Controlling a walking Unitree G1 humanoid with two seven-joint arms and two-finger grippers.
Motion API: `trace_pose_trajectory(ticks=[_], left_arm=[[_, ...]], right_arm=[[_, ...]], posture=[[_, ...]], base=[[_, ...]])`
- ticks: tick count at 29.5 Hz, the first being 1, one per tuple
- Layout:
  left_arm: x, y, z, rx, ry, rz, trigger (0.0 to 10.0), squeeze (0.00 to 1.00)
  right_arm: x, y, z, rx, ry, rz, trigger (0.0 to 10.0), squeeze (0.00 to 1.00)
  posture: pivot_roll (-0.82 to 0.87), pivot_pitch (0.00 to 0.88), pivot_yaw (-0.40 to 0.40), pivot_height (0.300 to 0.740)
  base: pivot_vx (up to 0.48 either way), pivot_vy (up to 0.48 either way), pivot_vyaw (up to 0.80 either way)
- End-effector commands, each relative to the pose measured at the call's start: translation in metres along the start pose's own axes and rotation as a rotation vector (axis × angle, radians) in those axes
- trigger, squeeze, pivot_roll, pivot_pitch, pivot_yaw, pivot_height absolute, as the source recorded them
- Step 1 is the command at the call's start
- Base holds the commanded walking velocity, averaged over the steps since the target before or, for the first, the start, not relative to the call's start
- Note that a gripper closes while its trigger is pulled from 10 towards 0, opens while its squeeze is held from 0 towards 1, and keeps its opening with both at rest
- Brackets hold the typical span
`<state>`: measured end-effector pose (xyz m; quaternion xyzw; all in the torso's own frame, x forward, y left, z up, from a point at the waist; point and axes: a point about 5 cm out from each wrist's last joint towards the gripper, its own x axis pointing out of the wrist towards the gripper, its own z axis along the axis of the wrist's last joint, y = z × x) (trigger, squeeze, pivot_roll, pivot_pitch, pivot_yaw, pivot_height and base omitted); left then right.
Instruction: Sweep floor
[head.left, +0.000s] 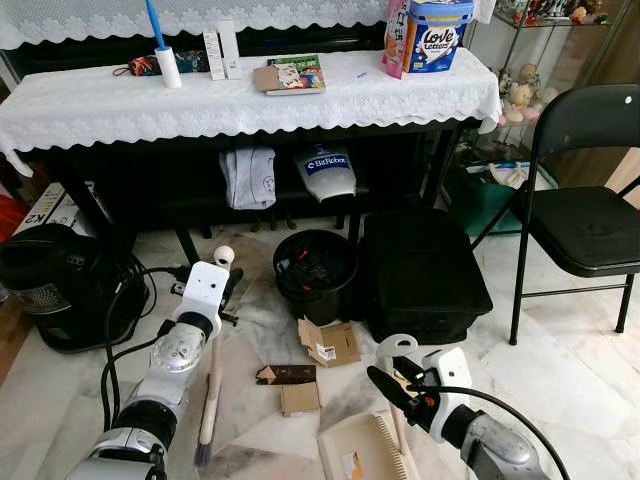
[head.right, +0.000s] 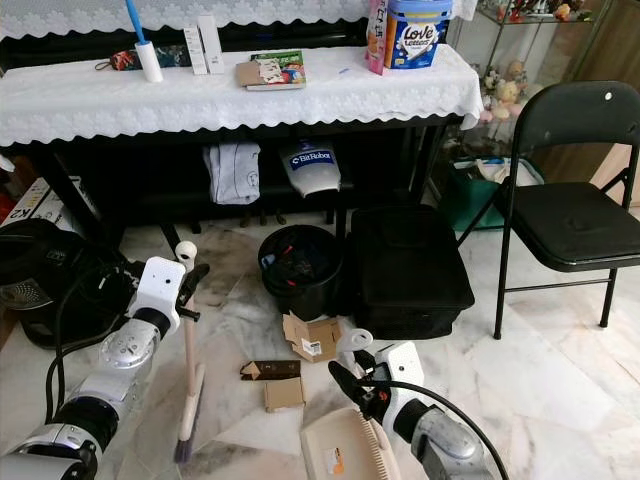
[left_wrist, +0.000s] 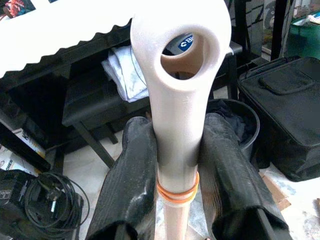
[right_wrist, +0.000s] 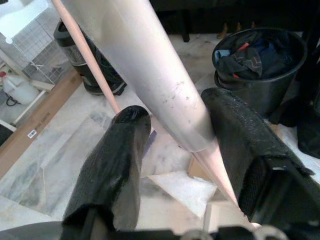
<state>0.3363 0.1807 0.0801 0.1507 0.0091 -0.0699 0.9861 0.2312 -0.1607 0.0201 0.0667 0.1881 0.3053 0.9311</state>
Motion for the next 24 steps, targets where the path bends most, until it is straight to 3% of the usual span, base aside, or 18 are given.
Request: trace_pose_trajectory(ticks=[1, 16, 24], left_arm=[[0.004, 0.001, 0.009, 0.004, -0.031, 0.005, 10.0, 0.00], [0.004, 0.002, 0.007, -0.008, -0.021, 0.011, 10.0, 0.00], [0.004, 0.000, 0.007, -0.011, -0.023, -0.002, 10.0, 0.00]], right_arm=[[-0.001, 0.004, 0.002, 0.005, -0.009, 0.035, 0.0, 0.00], [0.001, 0.004, 0.002, -0.004, 0.007, 0.023, 0.0, 0.00], [0.003, -0.015, 0.013, -0.080, -0.061, -0.184, 0.0, 0.00]], posture=[[-0.13, 0.006, 0.053, 0.740], [-0.13, 0.006, 0.052, 0.740], [-0.13, 0.002, 0.053, 0.740]], base=[[0.000, 0.000, 0.00], [0.000, 0.000, 0.00], [0.000, 0.000, 0.00]])
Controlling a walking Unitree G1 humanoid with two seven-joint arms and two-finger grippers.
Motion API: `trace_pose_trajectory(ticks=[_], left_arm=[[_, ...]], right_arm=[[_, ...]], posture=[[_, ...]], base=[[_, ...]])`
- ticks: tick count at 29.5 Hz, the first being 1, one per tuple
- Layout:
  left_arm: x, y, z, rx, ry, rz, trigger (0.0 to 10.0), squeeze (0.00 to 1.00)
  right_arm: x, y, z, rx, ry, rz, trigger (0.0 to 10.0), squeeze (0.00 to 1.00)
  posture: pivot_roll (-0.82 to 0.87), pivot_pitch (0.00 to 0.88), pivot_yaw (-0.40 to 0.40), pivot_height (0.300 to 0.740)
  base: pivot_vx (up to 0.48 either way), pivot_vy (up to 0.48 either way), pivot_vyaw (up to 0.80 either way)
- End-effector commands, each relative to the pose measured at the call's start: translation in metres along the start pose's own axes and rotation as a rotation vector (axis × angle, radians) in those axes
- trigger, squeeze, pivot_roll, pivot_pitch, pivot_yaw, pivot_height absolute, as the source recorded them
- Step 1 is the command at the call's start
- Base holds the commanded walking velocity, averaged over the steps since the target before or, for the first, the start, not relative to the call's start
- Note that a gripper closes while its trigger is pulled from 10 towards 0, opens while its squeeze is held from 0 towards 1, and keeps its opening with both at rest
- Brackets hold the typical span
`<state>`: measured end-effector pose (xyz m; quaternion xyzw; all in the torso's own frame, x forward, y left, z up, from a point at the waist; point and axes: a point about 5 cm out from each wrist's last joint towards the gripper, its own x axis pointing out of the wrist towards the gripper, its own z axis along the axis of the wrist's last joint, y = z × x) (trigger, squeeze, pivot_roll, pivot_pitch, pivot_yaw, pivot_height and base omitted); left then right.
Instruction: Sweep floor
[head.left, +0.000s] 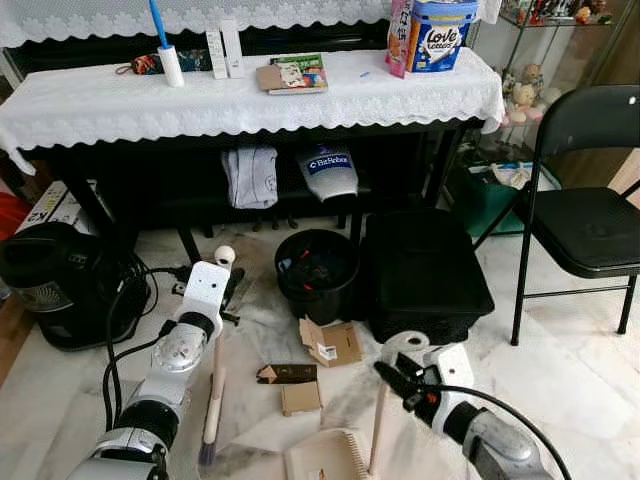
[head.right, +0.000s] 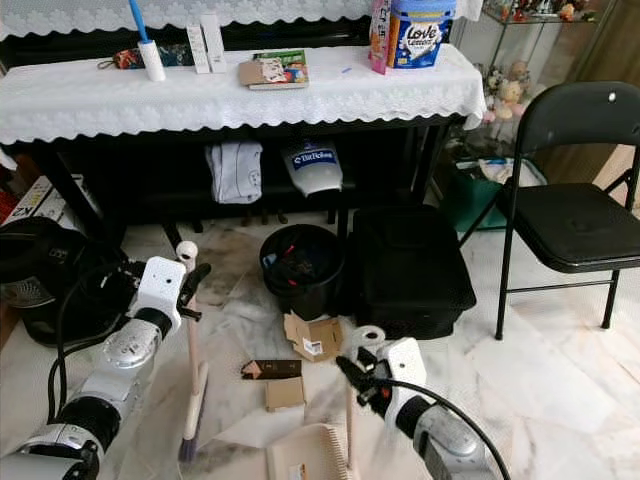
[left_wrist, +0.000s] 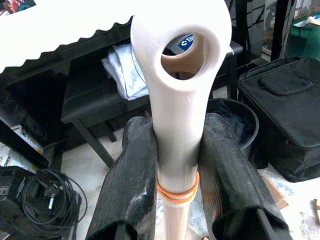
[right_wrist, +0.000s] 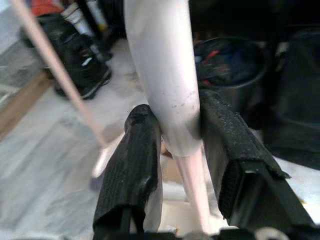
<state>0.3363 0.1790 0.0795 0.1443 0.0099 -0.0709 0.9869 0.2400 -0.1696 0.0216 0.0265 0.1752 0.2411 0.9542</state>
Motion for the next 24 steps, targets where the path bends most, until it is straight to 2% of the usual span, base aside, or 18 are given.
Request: trace_pose_trajectory(ticks=[1, 8, 11, 21, 22, 23, 24], left_arm=[[0.003, 0.001, 0.007, 0.002, -0.023, 0.000, 10.0, 0.00], [0.003, 0.001, 0.007, 0.000, -0.025, -0.002, 10.0, 0.00], [0.003, 0.001, 0.007, 0.000, -0.026, -0.003, 10.0, 0.00], [0.005, -0.001, 0.009, -0.004, -0.032, -0.012, 10.0, 0.00], [0.005, -0.002, 0.009, -0.005, -0.034, -0.012, 10.0, 0.00], [0.005, -0.002, 0.010, -0.006, -0.034, -0.012, 10.0, 0.00], [0.005, -0.002, 0.010, -0.006, -0.034, -0.012, 10.0, 0.00]], right_arm=[[0.003, -0.006, 0.009, -0.016, -0.057, -0.064, 0.0, 0.00], [0.003, -0.027, 0.021, -0.053, -0.126, -0.329, 0.0, 0.00], [0.002, -0.029, 0.021, -0.048, -0.133, -0.359, 0.0, 0.00], [0.008, -0.024, 0.018, -0.049, -0.126, -0.334, 0.0, 0.00], [0.009, -0.022, 0.016, -0.044, -0.120, -0.327, 3.3, 0.00], [0.009, -0.022, 0.016, -0.045, -0.120, -0.326, 3.3, 0.00], [0.009, -0.021, 0.015, -0.044, -0.116, -0.333, 10.0, 0.00]], posture=[[-0.13, 0.002, 0.053, 0.740], [-0.13, 0.000, 0.053, 0.740], [-0.13, 0.000, 0.054, 0.740], [-0.13, 0.000, 0.052, 0.740], [-0.13, 0.000, 0.052, 0.740], [-0.13, 0.000, 0.052, 0.740], [-0.13, 0.000, 0.052, 0.740]], base=[[0.000, 0.000, 0.00], [0.000, 0.000, 0.00], [0.000, 0.000, 0.00], [0.000, 0.000, 0.00], [0.000, 0.000, 0.00], [0.000, 0.000, 0.00], [0.000, 0.000, 0.00]])
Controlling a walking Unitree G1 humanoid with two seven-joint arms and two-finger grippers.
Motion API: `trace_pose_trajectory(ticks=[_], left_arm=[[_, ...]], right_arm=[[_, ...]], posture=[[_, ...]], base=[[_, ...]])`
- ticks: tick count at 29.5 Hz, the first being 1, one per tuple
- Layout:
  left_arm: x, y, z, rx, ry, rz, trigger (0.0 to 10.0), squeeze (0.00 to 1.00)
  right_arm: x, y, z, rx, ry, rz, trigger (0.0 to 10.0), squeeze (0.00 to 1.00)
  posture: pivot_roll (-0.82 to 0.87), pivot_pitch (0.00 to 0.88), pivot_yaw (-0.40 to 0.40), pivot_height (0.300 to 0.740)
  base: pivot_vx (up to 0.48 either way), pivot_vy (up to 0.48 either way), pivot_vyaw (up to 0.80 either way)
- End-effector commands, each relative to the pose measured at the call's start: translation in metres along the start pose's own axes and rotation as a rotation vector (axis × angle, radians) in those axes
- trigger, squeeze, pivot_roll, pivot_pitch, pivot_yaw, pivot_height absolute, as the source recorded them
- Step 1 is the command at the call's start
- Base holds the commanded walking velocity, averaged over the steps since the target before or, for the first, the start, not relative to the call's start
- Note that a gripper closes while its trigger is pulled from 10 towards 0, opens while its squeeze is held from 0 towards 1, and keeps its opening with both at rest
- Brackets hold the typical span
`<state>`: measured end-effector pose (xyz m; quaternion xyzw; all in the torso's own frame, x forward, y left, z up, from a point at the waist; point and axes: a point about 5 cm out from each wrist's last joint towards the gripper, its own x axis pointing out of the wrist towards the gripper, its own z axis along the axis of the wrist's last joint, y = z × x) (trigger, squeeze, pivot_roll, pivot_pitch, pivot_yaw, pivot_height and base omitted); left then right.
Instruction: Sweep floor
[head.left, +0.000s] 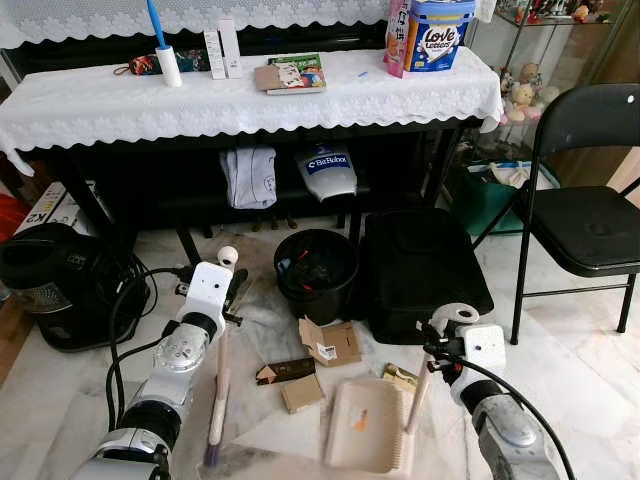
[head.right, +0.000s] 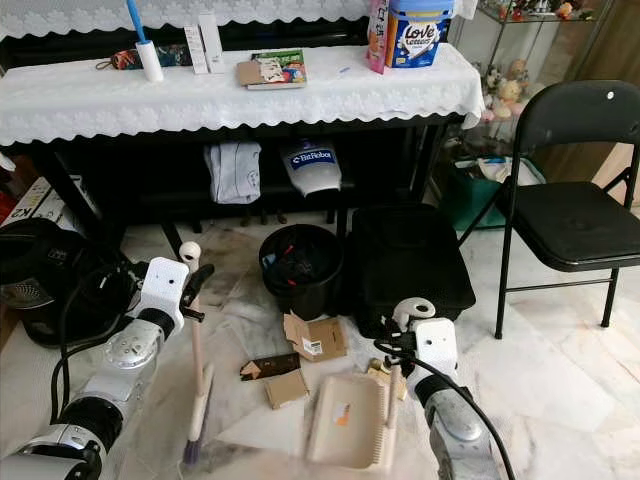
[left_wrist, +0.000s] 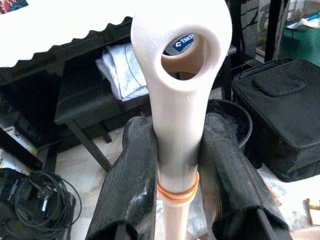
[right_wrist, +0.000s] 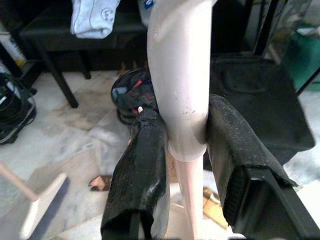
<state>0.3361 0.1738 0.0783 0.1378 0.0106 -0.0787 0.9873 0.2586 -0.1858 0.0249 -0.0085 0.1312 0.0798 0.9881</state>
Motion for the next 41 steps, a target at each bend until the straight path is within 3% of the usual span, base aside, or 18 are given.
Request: trace_pose_trajectory(ticks=[1, 10, 19, 31, 32, 33, 41], left_arm=[[0.005, 0.003, 0.009, 0.006, -0.033, 0.003, 10.0, 0.00], [0.004, 0.002, 0.009, 0.001, -0.031, 0.001, 10.0, 0.00], [0.004, 0.003, 0.008, -0.002, -0.032, 0.003, 10.0, 0.00], [0.003, 0.002, 0.008, -0.005, -0.032, -0.001, 10.0, 0.00], [0.003, 0.002, 0.008, -0.005, -0.032, -0.001, 10.0, 0.00], [0.003, 0.002, 0.008, -0.006, -0.032, -0.001, 10.0, 0.00], [0.002, 0.002, 0.007, -0.009, -0.032, -0.007, 10.0, 0.00]], right_arm=[[0.003, 0.002, 0.003, -0.003, -0.022, -0.006, 10.0, 0.00], [0.001, 0.000, -0.002, -0.012, -0.003, -0.038, 10.0, 0.00], [0.001, -0.015, 0.000, -0.036, -0.012, -0.142, 10.0, 0.00], [0.003, -0.007, -0.007, -0.028, 0.012, -0.129, 10.0, 0.00], [0.003, -0.007, -0.008, -0.026, 0.013, -0.128, 10.0, 0.55], [0.003, -0.007, -0.009, -0.028, 0.017, -0.128, 10.0, 1.00], [0.002, -0.009, -0.013, -0.064, 0.029, -0.172, 10.0, 1.00]], posture=[[-0.13, 0.000, 0.052, 0.740], [-0.13, 0.005, 0.051, 0.740], [-0.13, 0.011, 0.050, 0.740], [-0.13, 0.018, 0.050, 0.740], [-0.13, 0.019, 0.050, 0.740], [-0.13, 0.019, 0.050, 0.740], [-0.13, 0.021, 0.052, 0.740]], base=[[0.000, 0.000, 0.00], [0.000, 0.000, 0.00], [0.000, 0.000, 0.00], [0.000, 0.000, 0.00], [0.000, 0.000, 0.00], [0.000, 0.000, 0.00], [0.000, 0.000, 0.00]])
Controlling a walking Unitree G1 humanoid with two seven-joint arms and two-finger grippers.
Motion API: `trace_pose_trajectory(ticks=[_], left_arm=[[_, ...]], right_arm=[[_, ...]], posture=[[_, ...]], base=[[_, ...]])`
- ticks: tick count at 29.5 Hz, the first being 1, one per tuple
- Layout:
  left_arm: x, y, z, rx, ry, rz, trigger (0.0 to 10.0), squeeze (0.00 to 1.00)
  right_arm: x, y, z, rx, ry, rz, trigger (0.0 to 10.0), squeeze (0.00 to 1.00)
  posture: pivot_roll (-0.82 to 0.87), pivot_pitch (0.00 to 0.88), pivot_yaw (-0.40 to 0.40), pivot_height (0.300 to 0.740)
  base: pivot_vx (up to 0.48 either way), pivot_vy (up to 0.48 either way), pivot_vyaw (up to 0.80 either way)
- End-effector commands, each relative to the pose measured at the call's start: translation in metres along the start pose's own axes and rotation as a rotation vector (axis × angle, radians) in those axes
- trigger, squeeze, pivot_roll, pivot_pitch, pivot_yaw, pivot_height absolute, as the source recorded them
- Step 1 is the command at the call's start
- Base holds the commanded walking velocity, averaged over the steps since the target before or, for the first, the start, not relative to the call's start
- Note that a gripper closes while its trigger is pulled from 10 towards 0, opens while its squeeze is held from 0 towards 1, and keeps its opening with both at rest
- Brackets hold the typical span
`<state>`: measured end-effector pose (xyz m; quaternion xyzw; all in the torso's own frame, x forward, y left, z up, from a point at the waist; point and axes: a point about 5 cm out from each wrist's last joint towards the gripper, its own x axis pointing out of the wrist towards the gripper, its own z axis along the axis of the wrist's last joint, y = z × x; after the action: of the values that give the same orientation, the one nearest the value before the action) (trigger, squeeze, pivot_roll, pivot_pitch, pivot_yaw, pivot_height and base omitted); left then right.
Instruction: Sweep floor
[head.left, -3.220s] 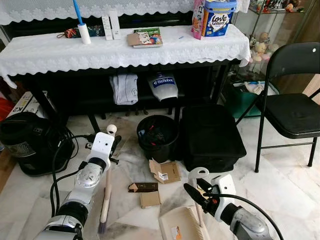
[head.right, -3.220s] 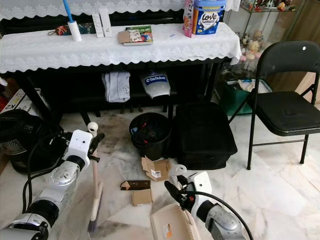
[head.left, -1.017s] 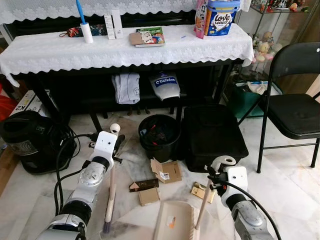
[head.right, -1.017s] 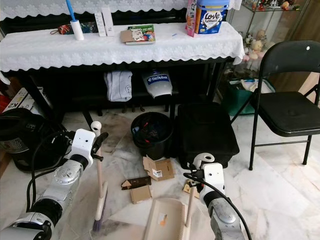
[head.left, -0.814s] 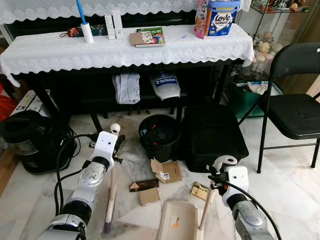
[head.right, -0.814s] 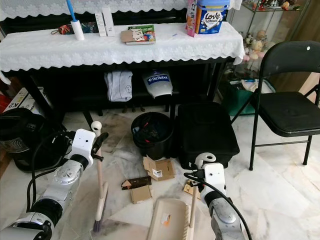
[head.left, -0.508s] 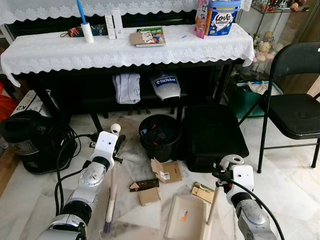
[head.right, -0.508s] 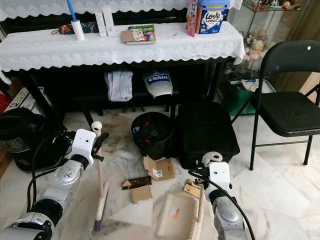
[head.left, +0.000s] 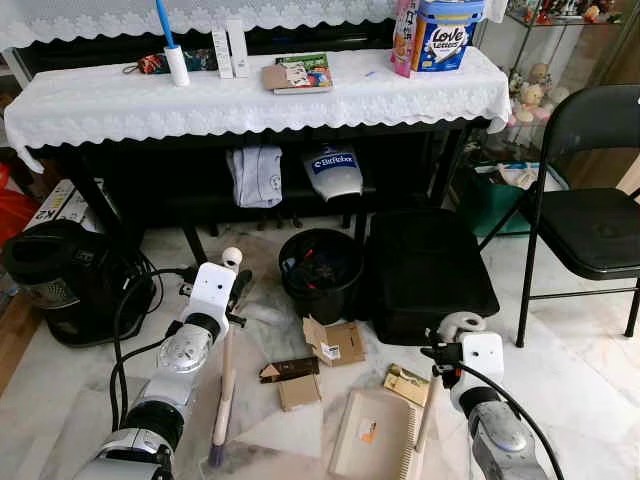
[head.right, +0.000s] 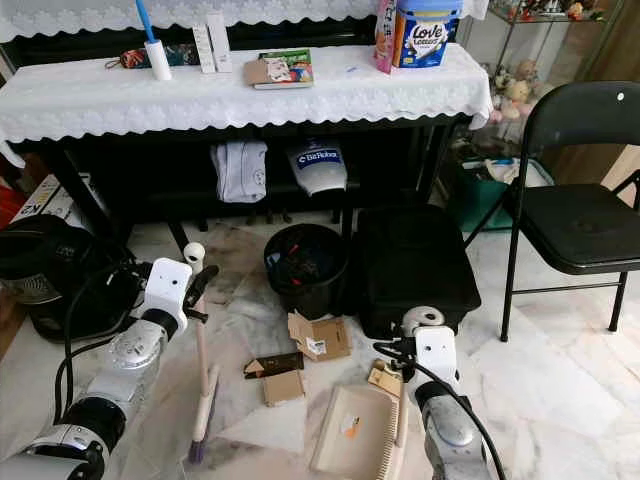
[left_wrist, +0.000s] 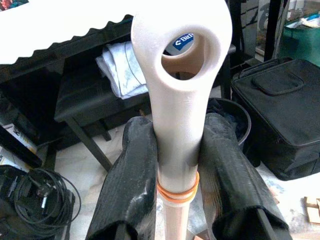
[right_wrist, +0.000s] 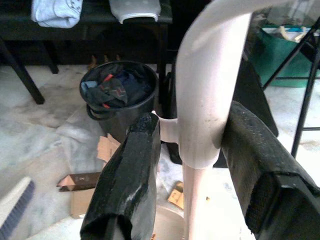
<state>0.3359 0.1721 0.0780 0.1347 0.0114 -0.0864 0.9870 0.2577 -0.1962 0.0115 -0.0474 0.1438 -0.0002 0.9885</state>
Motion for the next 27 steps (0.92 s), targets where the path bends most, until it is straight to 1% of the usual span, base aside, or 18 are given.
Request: trace_pose_trajectory(ticks=[1, 5, 8, 12, 17, 18, 24, 25, 27], left_arm=[[0.0019, 0.0036, 0.0068, -0.003, -0.030, 0.008, 10.0, 0.00], [0.0015, 0.0034, 0.0063, -0.002, -0.030, 0.006, 10.0, 0.00], [0.0013, 0.0036, 0.0060, -0.003, -0.029, 0.007, 10.0, 0.00], [0.0015, 0.0036, 0.0062, -0.004, -0.031, 0.008, 10.0, 0.00], [0.0015, 0.0034, 0.0061, -0.006, -0.031, 0.009, 10.0, 0.00], [0.0016, 0.0032, 0.0061, -0.006, -0.032, 0.008, 10.0, 0.00], [0.0016, 0.0026, 0.0059, -0.008, -0.032, 0.008, 10.0, 0.00], [0.0017, 0.0026, 0.0060, -0.007, -0.032, 0.009, 10.0, 0.00], [0.0017, 0.0028, 0.0060, -0.007, -0.032, 0.010, 10.0, 0.00]], right_arm=[[0.0014, 0.0006, 0.0005, -0.019, -0.004, -0.012, 10.0, 1.00], [0.0017, -0.0024, 0.0013, -0.065, -0.011, -0.055, 10.0, 1.00], [0.0021, -0.0034, 0.0017, -0.059, -0.014, -0.082, 10.0, 1.00], [0.0023, -0.0034, 0.0034, -0.093, -0.027, -0.136, 10.0, 1.00], [0.0021, -0.0026, 0.0040, -0.091, -0.037, -0.171, 10.0, 1.00], [0.0024, -0.0030, 0.0053, -0.103, -0.041, -0.180, 10.0, 0.00], [0.0030, -0.0033, 0.0059, -0.110, -0.043, -0.183, 10.0, 0.00], [0.0032, -0.0038, 0.0058, -0.113, -0.042, -0.182, 0.0, 0.00], [0.0033, -0.0039, 0.0056, -0.118, -0.041, -0.179, 0.0, 0.00]], posture=[[-0.13, 0.018, 0.052, 0.740], [-0.13, 0.015, 0.052, 0.740], [-0.13, 0.015, 0.052, 0.740], [-0.12, 0.009, 0.050, 0.740], [-0.13, 0.004, 0.050, 0.740], [-0.13, 0.000, 0.049, 0.740], [-0.13, 0.000, 0.046, 0.740], [-0.13, 0.000, 0.046, 0.740], [-0.13, 0.000, 0.046, 0.740]], base=[[0.000, 0.000, 0.00], [0.000, 0.000, 0.00], [0.000, 0.000, 0.00], [0.000, 0.000, 0.00], [0.000, 0.000, 0.00], [0.000, 0.000, 0.00], [0.000, 0.000, 0.00], [0.000, 0.000, 0.00], [0.000, 0.000, 0.00]])
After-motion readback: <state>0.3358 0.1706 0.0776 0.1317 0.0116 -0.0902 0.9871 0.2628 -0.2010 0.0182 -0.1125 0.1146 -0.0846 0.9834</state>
